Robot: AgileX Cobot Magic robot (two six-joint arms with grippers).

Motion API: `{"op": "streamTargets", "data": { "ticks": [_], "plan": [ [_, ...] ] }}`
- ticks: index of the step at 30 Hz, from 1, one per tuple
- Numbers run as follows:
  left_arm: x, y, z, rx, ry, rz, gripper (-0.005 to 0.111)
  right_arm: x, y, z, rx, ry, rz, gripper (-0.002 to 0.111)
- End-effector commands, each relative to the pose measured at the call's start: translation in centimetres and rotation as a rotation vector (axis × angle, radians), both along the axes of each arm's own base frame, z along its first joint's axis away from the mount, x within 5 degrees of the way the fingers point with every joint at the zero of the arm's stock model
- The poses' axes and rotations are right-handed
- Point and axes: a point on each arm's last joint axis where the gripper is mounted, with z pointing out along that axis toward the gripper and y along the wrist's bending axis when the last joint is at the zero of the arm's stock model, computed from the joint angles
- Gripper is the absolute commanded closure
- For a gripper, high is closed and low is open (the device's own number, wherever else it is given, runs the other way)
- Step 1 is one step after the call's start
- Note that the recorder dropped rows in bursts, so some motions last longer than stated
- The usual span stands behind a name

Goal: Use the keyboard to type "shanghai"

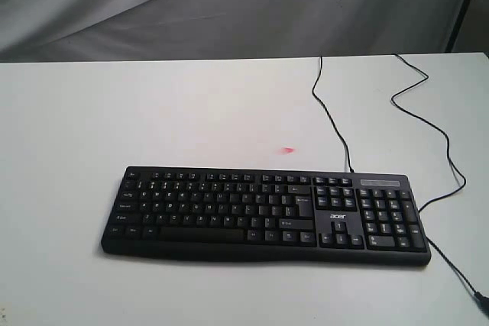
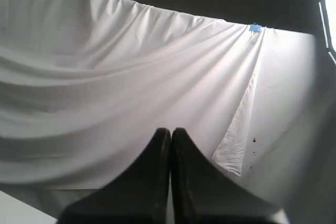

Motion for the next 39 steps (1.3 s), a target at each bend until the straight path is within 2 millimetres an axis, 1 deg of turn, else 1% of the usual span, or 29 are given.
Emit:
{"op": "streamTargets", "data": {
  "ticks": [1,4,10,12,19,22,26,28,32,39],
  "plan": [
    [0.1,0.0,-0.1,-0.003,0.002,-0.004,0.106,-1.0,0.0,-1.1,-0.001,0.012,-0.013,0.108],
    [0.1,0.0,-0.1,-0.003,0.002,-0.004,0.106,-0.6,-0.1,-2.8,-0.007,0.025,-0.029,0.108],
    [0.1,0.0,-0.1,-0.003,0.002,-0.004,0.106,1.9,-0.2,-8.2,-0.001,0.058,-0.042,0.108],
    [0.1,0.0,-0.1,-0.003,0.002,-0.004,0.106,2.5,-0.3,-10.0,-0.004,0.071,-0.049,0.108],
    [0.1,0.0,-0.1,-0.003,0.002,-0.004,0.106,3.5,-0.6,-15.3,-0.051,0.107,-0.098,0.108],
    [0.1,0.0,-0.1,-0.003,0.002,-0.004,0.106,3.5,-0.6,-16.8,-0.044,0.104,-0.097,0.108],
    [0.1,0.0,-0.1,-0.003,0.002,-0.004,0.106,3.9,-0.6,-18.6,0.029,0.082,-0.083,0.108],
    [0.1,0.0,-0.1,-0.003,0.002,-0.004,0.106,4.7,-0.7,-19.8,0.102,0.104,-0.069,0.108],
    [0.1,0.0,-0.1,-0.003,0.002,-0.004,0.106,6.1,-0.6,-22.0,0.151,0.156,-0.062,0.108],
    [0.1,0.0,-0.1,-0.003,0.002,-0.004,0.106,8.1,-0.6,-25.6,0.160,0.166,-0.062,0.108]
  ]
}}
